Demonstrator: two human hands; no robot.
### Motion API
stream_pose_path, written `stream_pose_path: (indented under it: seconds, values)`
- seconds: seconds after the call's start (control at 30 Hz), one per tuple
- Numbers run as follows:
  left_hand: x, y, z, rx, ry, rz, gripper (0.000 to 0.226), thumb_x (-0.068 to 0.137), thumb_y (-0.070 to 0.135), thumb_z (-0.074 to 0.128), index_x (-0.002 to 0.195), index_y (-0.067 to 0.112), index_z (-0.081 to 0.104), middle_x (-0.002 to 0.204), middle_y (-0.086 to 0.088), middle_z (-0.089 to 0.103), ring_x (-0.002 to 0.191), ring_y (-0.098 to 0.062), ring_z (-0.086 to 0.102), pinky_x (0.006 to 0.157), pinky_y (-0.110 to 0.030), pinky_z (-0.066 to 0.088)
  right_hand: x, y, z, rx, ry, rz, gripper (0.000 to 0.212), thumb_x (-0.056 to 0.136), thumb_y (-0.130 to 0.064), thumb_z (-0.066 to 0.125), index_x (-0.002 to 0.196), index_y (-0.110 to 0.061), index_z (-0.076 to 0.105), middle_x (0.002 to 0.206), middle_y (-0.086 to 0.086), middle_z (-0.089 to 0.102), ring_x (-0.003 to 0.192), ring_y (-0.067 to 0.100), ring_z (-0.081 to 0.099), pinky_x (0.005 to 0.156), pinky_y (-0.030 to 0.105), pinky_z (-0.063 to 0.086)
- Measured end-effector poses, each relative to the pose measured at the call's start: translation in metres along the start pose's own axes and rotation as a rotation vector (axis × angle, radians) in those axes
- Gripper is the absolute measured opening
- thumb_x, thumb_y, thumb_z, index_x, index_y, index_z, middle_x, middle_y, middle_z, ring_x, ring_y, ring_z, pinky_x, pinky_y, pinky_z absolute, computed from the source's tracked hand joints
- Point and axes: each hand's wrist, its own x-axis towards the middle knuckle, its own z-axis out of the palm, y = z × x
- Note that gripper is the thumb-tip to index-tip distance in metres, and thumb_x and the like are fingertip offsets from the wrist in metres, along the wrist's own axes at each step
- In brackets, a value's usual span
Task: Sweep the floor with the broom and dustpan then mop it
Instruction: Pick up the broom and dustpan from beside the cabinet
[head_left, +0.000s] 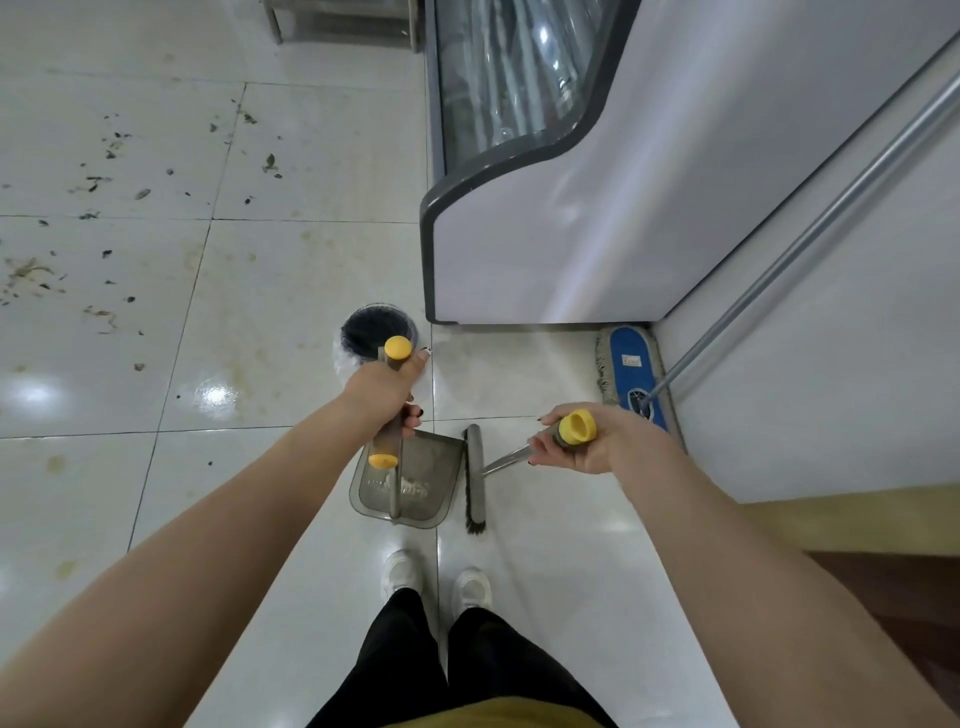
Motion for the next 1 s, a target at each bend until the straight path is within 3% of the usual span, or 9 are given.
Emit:
stream_pose_path:
  seconds: [0.17, 0.33, 0.57, 0.83, 1.0]
  values:
    - [0.002, -0.003, -0.008, -0.011, -0.013, 0.003, 0.046, 0.095, 0.046, 0.047, 0.077, 0.004, 0.045, 0.061, -0.012, 0.048, 0.024, -0.009, 0.044, 0.034, -0.015, 0.044, 0.029, 0.024, 0.013, 0.038, -0.043, 0.065, 0.009, 0.093, 0.001, 0.048, 0.098, 0.008, 0.05, 0.092, 0.025, 0.049, 0.072, 0.021, 0.058, 0.041, 0.024, 0.054]
    - [0.005, -0.008, -0.008, 0.016, -0.016, 0.016, 0.047, 0.095, 0.047, 0.047, 0.069, 0.007, 0.044, 0.059, -0.009, 0.048, 0.027, -0.01, 0.045, 0.037, -0.018, 0.045, 0.043, 0.033, 0.024, 0.071, -0.062, 0.172, 0.007, 0.093, -0.002, 0.041, 0.091, 0.004, 0.046, 0.078, 0.014, 0.045, 0.033, 0.016, 0.05, 0.032, 0.019, 0.045]
    - [0.006, -0.025, -0.014, 0.062, 0.124, 0.001, 0.054, 0.093, 0.051, 0.048, 0.066, 0.004, 0.045, 0.049, -0.007, 0.049, 0.025, -0.012, 0.04, 0.036, -0.017, 0.04, 0.036, 0.03, 0.025, 0.125, -0.072, 0.135, 0.017, 0.093, -0.005, 0.052, 0.079, -0.002, 0.044, 0.066, 0.007, 0.04, 0.029, 0.016, 0.047, 0.031, 0.019, 0.044]
    - [-0.01, -0.048, -0.023, -0.324, -0.054, 0.003, 0.04, 0.092, 0.037, 0.057, 0.072, 0.006, 0.044, 0.056, -0.008, 0.046, 0.037, -0.014, 0.047, 0.042, -0.021, 0.048, 0.018, 0.026, 0.027, -0.107, -0.067, 0.131, 0.015, 0.092, -0.005, 0.052, 0.078, -0.002, 0.046, 0.067, 0.009, 0.044, 0.031, 0.016, 0.05, 0.031, 0.019, 0.045]
    - [-0.026, -0.074, -0.03, -0.539, -0.007, -0.024, 0.039, 0.09, 0.038, 0.06, 0.071, 0.008, 0.045, 0.053, -0.006, 0.047, 0.038, -0.013, 0.049, 0.042, -0.02, 0.047, 0.005, 0.026, 0.038, -0.213, -0.058, 0.08, 0.024, 0.094, -0.007, 0.049, 0.07, -0.005, 0.046, 0.046, 0.01, 0.045, 0.027, 0.015, 0.047, 0.032, 0.015, 0.044]
